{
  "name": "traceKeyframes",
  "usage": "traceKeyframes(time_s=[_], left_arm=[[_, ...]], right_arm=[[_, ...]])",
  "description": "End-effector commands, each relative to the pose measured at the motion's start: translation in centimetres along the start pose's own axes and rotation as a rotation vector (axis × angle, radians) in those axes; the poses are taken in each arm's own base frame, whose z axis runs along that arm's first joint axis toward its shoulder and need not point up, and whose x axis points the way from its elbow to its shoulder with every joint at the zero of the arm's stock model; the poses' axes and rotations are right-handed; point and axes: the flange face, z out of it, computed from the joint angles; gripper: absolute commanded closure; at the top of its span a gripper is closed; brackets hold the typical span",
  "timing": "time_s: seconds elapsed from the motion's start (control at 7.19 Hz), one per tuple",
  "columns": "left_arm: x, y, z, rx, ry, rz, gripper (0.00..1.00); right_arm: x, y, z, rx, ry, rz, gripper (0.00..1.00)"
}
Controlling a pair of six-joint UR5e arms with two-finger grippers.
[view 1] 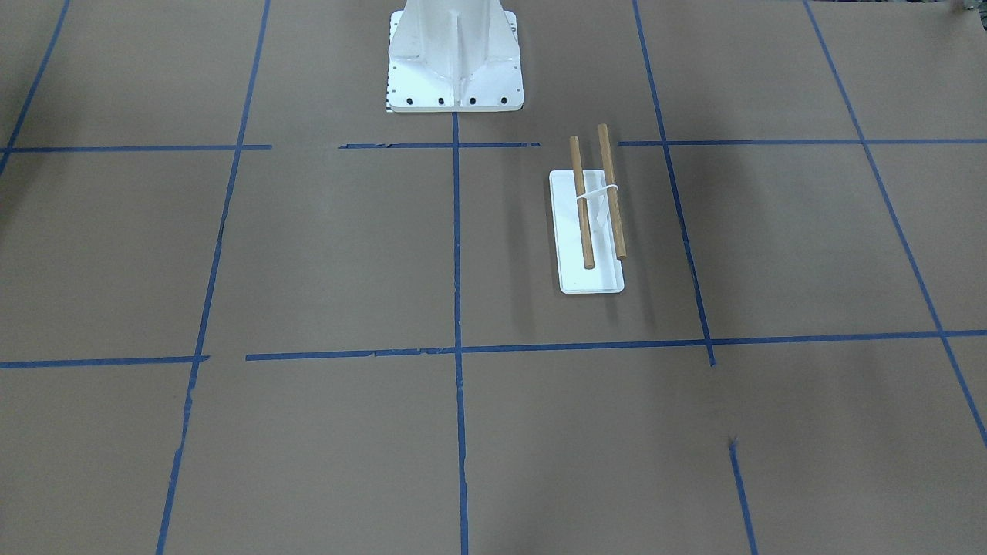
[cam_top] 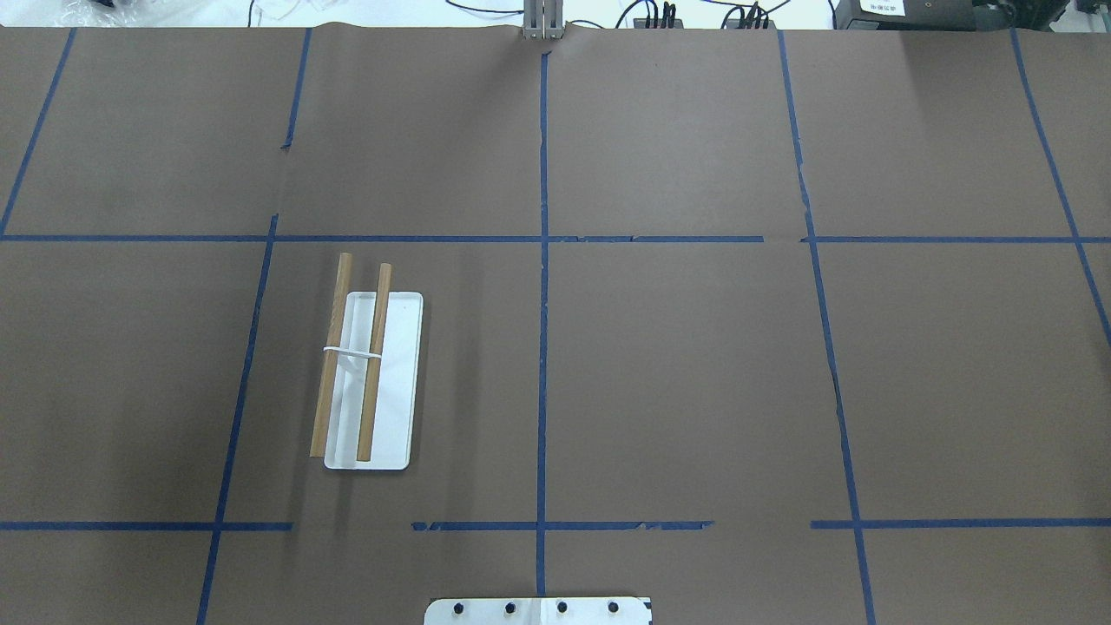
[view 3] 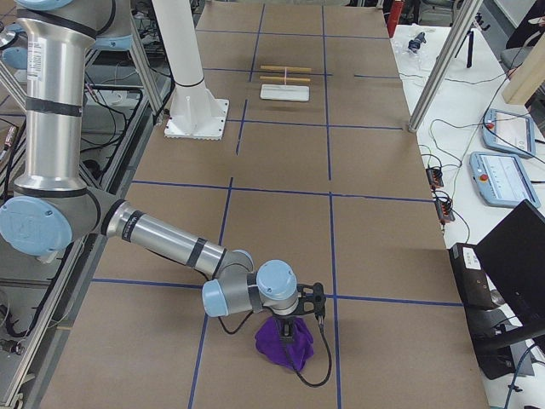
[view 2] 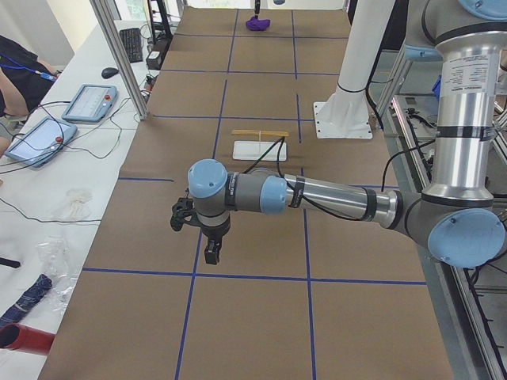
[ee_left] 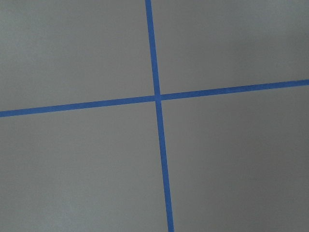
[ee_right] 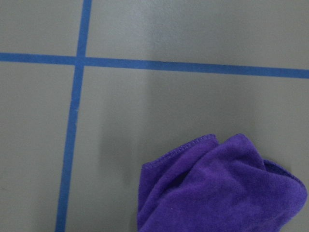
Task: Hang towel on rack
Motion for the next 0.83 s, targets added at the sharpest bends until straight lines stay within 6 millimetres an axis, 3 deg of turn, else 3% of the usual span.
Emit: traceKeyframes(time_s=[0.0,0.42,0.7], left_arm=[[0.3,-0.2,-0.3,0.006,0.0,0.006,0.0],[0.4,-0.2,-0.4,0.007,0.0,0.006,0.0],[0.4,-0.2,-0.4,0.007,0.0,0.007,0.0]], right_arm=[[1.6,1.3,2.6,-0.046,0.017,0.016,0.0],[1.3,2.3,5.6,-0.118,0.021,0.0,0.0],[0.9,2.3,6.1,-0.129,0.03,-0.012,0.0]])
